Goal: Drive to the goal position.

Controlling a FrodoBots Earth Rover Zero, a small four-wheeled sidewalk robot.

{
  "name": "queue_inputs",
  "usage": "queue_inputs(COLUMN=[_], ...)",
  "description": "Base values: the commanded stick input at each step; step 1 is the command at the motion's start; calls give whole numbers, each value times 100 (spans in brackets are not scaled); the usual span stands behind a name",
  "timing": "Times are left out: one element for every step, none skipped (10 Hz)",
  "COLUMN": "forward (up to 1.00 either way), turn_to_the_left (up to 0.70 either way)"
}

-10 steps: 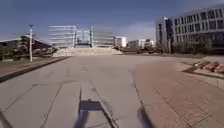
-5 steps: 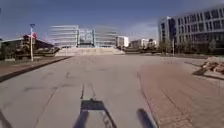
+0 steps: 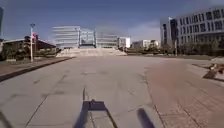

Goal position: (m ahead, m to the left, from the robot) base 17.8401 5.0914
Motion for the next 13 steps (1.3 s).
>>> queue_inputs(forward=[70, 70, 70, 70, 70, 70, 70, 70, 70, 70, 70, 70, 70], turn_to_the_left=[0, 0, 0, 0, 0, 0, 1, 14, 14, 14, 14, 14, 14])
